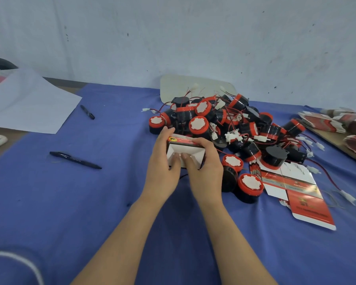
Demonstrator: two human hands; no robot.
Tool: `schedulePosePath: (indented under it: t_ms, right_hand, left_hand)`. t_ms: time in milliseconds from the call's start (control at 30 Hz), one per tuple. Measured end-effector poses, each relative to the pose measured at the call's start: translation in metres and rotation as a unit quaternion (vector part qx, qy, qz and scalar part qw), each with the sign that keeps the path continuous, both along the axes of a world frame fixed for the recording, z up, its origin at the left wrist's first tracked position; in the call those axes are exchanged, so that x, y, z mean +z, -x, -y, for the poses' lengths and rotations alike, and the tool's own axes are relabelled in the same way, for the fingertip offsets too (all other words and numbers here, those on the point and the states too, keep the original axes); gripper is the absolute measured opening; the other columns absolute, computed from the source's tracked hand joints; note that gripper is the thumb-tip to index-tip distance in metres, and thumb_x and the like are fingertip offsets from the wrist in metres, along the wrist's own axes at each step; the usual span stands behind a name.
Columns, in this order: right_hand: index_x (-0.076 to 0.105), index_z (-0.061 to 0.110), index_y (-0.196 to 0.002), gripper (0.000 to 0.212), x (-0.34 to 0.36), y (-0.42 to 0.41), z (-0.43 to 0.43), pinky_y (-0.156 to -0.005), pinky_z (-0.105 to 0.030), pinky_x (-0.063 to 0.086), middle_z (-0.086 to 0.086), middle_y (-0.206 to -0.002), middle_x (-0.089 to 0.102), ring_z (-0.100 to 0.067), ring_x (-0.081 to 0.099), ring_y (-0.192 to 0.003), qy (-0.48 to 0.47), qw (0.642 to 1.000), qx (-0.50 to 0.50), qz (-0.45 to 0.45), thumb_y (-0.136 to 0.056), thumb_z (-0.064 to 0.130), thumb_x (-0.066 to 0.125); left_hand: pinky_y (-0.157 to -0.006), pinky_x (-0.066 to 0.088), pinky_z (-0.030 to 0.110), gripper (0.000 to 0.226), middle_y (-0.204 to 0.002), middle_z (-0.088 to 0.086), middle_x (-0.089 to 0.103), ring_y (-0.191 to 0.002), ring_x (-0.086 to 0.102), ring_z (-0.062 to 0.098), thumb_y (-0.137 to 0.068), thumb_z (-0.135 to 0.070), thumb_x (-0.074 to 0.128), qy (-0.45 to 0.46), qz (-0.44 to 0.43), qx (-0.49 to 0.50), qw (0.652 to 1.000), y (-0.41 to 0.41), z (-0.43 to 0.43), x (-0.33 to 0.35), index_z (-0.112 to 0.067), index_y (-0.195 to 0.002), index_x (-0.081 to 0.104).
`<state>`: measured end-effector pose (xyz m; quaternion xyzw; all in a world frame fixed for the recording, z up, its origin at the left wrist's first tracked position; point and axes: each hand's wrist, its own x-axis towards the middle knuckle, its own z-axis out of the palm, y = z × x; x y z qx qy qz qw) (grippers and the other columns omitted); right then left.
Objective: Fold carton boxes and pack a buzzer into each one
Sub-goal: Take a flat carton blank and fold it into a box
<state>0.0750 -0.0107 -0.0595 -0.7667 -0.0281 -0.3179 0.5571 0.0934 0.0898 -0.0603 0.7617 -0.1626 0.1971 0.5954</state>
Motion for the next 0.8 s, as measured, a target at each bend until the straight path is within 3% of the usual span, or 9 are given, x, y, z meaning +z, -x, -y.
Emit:
schedulePosePath:
  t_ms: [67, 133, 200, 267, 300, 400, 500, 600, 800]
  right_hand:
    - [0.052, 0.041, -0.109, 0.041, 0.003, 0.001, -0.001, -0.090, -0.016, 0.047, 0.010, -0.117, 0.059, -0.003, 0.055, -0.111, -0.030, 0.999, 0.043, 0.001, -0.088, 0.007, 0.064]
    - [0.057, 0.035, -0.108, 0.031, 0.007, 0.002, 0.000, -0.091, -0.024, 0.049, 0.007, -0.114, 0.063, -0.008, 0.059, -0.109, -0.095, 0.992, 0.088, 0.011, -0.092, 0.009, 0.059]
    - [0.062, 0.020, -0.107, 0.017, 0.009, 0.001, 0.002, -0.096, -0.034, 0.048, -0.002, -0.114, 0.064, -0.016, 0.059, -0.110, -0.130, 0.987, 0.089, 0.032, -0.096, 0.009, 0.055]
    - [0.062, 0.012, -0.107, 0.015, 0.009, -0.001, 0.002, -0.100, -0.043, 0.045, -0.008, -0.117, 0.062, -0.023, 0.057, -0.113, -0.128, 0.988, 0.076, 0.037, -0.096, 0.009, 0.053]
    - [0.061, 0.011, -0.109, 0.016, 0.010, -0.001, 0.002, -0.100, -0.043, 0.046, -0.007, -0.116, 0.062, -0.023, 0.058, -0.113, -0.129, 0.988, 0.076, 0.035, -0.096, 0.009, 0.054]
    - [0.054, 0.022, -0.122, 0.028, 0.012, 0.002, 0.000, -0.097, -0.026, 0.048, 0.010, -0.117, 0.062, -0.007, 0.058, -0.113, -0.138, 0.986, 0.095, 0.014, -0.095, 0.013, 0.056]
    - [0.044, 0.030, -0.133, 0.047, 0.008, 0.001, 0.000, -0.100, -0.023, 0.045, 0.008, -0.130, 0.055, -0.003, 0.052, -0.120, -0.061, 0.993, 0.102, -0.024, -0.092, 0.016, 0.062]
    - [0.044, 0.035, -0.128, 0.049, 0.005, 0.002, -0.001, -0.092, -0.013, 0.045, 0.011, -0.124, 0.056, 0.003, 0.053, -0.114, -0.022, 0.997, 0.069, -0.015, -0.089, 0.012, 0.065]
    - [0.041, 0.045, -0.109, 0.054, 0.001, 0.002, -0.001, -0.078, -0.002, 0.042, 0.023, -0.113, 0.054, 0.015, 0.051, -0.103, -0.029, 0.999, 0.019, 0.011, -0.086, 0.003, 0.066]
  left_hand:
    - [-0.095, 0.042, 0.007, 0.066, -0.154, -0.012, 0.026, -0.134, 0.033, -0.004, -0.091, -0.005, 0.054, 0.063, -0.005, -0.050, 0.997, -0.001, -0.001, 0.002, -0.033, -0.145, 0.028]
    - [-0.081, 0.038, -0.005, 0.061, -0.157, -0.016, 0.007, -0.120, 0.018, -0.034, -0.096, -0.020, 0.051, 0.124, -0.029, -0.084, 0.988, 0.001, 0.000, 0.006, -0.038, -0.145, 0.020]
    - [-0.075, 0.025, -0.013, 0.062, -0.158, -0.016, -0.005, -0.102, 0.009, -0.046, -0.098, -0.045, 0.040, 0.140, -0.097, -0.060, 0.984, 0.002, 0.003, 0.012, -0.036, -0.150, 0.007]
    - [-0.085, 0.026, -0.008, 0.073, -0.157, -0.018, 0.010, -0.117, 0.017, -0.032, -0.086, -0.061, 0.031, 0.138, -0.138, -0.053, 0.979, 0.001, 0.001, 0.011, -0.035, -0.151, 0.010]
    - [-0.090, 0.036, 0.000, 0.067, -0.151, -0.020, 0.029, -0.123, 0.030, -0.020, -0.086, -0.061, 0.031, 0.140, -0.140, -0.071, 0.978, 0.000, -0.001, 0.009, -0.036, -0.148, 0.024]
    - [-0.087, 0.053, 0.023, 0.031, -0.109, -0.021, 0.067, -0.103, 0.062, -0.001, -0.099, -0.046, 0.036, 0.163, -0.123, -0.078, 0.976, -0.002, -0.006, 0.009, -0.035, -0.120, 0.056]
    - [-0.075, 0.058, 0.026, 0.033, -0.112, -0.009, 0.067, -0.101, 0.066, 0.010, -0.102, -0.042, 0.034, 0.201, -0.130, -0.066, 0.969, -0.004, -0.005, 0.010, -0.029, -0.121, 0.059]
    - [-0.083, 0.058, 0.031, 0.044, -0.133, 0.001, 0.051, -0.111, 0.060, 0.013, -0.101, -0.045, 0.031, 0.186, -0.127, -0.022, 0.974, -0.001, 0.000, 0.012, -0.021, -0.132, 0.050]
    - [-0.079, 0.039, -0.003, 0.064, -0.137, -0.006, 0.041, -0.117, 0.049, -0.001, -0.090, -0.055, 0.029, 0.109, -0.055, 0.011, 0.992, 0.007, 0.006, 0.010, -0.018, -0.140, 0.043]
